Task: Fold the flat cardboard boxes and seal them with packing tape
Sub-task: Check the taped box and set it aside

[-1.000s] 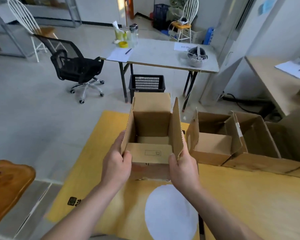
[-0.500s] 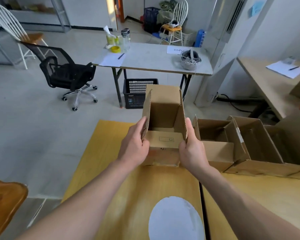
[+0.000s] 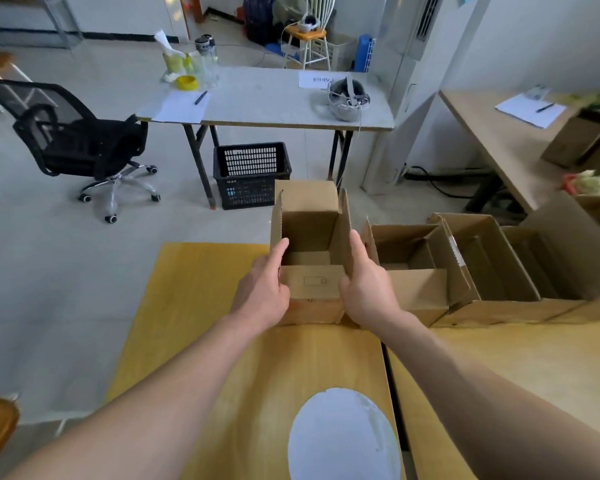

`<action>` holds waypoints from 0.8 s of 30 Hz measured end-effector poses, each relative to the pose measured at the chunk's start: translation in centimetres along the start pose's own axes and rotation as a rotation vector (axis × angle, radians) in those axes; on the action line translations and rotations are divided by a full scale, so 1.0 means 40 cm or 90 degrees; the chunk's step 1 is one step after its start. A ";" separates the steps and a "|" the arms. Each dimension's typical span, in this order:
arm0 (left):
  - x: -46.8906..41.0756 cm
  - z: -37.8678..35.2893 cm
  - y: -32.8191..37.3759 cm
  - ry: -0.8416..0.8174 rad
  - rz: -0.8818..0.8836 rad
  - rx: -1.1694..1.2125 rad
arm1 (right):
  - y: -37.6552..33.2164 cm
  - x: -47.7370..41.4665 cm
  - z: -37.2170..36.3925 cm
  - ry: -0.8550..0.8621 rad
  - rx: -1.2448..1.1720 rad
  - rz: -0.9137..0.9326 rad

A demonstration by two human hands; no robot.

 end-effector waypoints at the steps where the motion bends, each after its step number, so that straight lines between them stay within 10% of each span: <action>1: 0.007 -0.009 -0.001 -0.005 0.002 -0.003 | 0.007 0.005 -0.004 -0.001 0.008 -0.004; 10: -0.001 -0.009 0.019 -0.033 -0.070 -0.050 | 0.003 0.001 -0.060 -0.103 0.428 0.105; 16: 0.006 -0.016 0.022 -0.069 -0.056 -0.092 | -0.021 -0.008 -0.087 -0.135 0.489 0.077; 20: 0.005 -0.015 0.020 -0.064 -0.065 -0.109 | -0.143 -0.017 -0.079 -0.027 0.497 0.330; 24: 0.008 -0.023 0.030 -0.074 -0.063 -0.105 | -0.139 -0.010 -0.165 -0.214 0.493 0.361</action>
Point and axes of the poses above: each hand's wrist, its own x-axis away from the middle knuckle, its own z-axis out of the back of the hand, y = z × x, the point moved 9 cm from there along -x, towards the middle knuckle, and after that the axes turned 9 degrees about y, right-handed, at the moved point
